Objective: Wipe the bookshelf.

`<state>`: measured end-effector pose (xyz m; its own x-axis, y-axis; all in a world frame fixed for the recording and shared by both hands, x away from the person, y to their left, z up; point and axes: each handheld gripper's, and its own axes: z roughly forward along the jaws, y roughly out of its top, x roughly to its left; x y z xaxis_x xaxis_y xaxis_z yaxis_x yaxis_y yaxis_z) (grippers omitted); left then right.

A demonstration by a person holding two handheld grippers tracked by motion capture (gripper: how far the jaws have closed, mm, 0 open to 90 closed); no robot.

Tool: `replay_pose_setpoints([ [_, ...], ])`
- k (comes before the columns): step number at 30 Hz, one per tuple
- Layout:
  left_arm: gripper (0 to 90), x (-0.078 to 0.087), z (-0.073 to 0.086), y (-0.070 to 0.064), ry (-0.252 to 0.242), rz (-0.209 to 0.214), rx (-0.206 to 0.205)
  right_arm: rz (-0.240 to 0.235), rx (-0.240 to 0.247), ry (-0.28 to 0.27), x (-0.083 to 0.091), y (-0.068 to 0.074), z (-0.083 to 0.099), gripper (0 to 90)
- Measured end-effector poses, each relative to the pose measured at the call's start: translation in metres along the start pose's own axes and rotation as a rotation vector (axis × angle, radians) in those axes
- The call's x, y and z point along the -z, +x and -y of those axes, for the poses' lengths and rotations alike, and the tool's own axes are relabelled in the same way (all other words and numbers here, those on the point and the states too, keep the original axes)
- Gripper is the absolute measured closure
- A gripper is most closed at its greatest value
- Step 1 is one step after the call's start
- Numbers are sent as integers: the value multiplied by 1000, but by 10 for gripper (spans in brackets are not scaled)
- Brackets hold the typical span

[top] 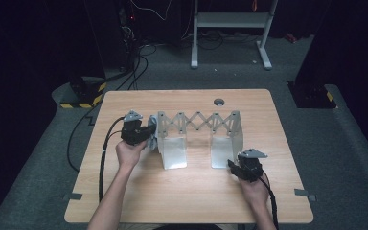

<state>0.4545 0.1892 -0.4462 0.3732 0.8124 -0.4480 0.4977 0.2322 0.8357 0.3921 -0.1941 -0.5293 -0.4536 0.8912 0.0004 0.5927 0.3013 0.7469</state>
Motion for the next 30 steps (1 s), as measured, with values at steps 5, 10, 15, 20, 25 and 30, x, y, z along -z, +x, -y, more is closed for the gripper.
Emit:
replay_pose_setpoints([
  [5,841,-8,11,6,44,-23,0,0,0,0,0,0,0,515],
  [10,840,-16,21,10,88,-51,-3,1,0,0,0,0,0,515],
  [15,838,-31,40,16,179,-95,-32,-1,0,0,0,0,0,515],
  [20,838,-39,47,20,210,-127,-49,-1,0,-1,0,0,0,514],
  [25,842,-30,36,19,157,-97,-39,-2,-1,0,0,0,0,514],
  [30,843,-9,10,7,40,-33,-31,-1,-1,-2,0,0,0,514],
])
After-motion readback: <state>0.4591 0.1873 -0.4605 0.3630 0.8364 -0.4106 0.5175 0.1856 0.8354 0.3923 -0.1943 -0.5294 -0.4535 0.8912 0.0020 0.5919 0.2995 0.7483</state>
